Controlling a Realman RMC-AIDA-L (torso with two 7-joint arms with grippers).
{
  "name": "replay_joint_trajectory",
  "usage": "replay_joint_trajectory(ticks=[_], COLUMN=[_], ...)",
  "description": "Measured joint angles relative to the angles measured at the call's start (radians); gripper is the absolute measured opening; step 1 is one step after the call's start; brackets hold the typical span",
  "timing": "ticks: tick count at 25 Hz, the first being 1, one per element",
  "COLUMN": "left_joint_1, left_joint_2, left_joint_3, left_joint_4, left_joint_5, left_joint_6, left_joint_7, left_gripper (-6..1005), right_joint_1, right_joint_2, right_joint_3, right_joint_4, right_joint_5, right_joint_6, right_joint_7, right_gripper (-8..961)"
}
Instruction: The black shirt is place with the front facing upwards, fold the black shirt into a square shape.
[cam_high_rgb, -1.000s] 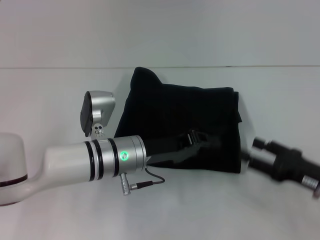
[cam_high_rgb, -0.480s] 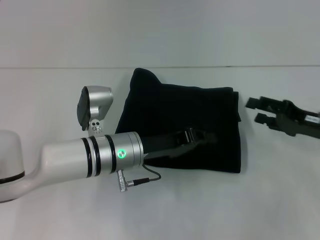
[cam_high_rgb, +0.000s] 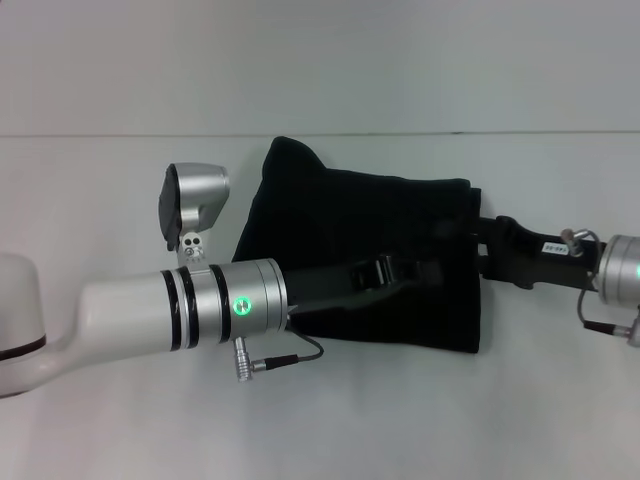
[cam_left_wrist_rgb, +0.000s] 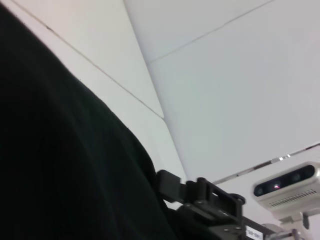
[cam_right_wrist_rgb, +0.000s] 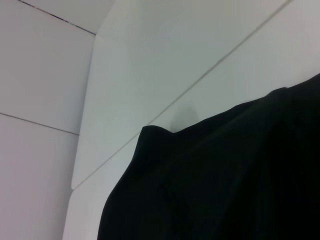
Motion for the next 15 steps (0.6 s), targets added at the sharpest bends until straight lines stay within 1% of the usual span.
replay_joint_trajectory(ticks=[7, 15], left_joint_1=[-0.007, -0.006], left_joint_2=[-0.001, -0.002], left_joint_3=[0.015, 0.017], left_joint_4=[0.001, 0.001], left_joint_5=[0.005, 0.005], left_joint_6=[0.025, 0.039], left_joint_7=[0.013, 0.023], left_gripper=[89, 94], right_joint_1=[0.002, 0.001], right_joint_2=[0.024, 0.052], right_joint_3=[0.009, 0.010], right_joint_4=[0.000, -0.014], right_joint_5=[0.048, 0.064], right_joint_6=[0.028, 0.059], right_joint_7=[-0.010, -0.033], right_gripper=[678, 674])
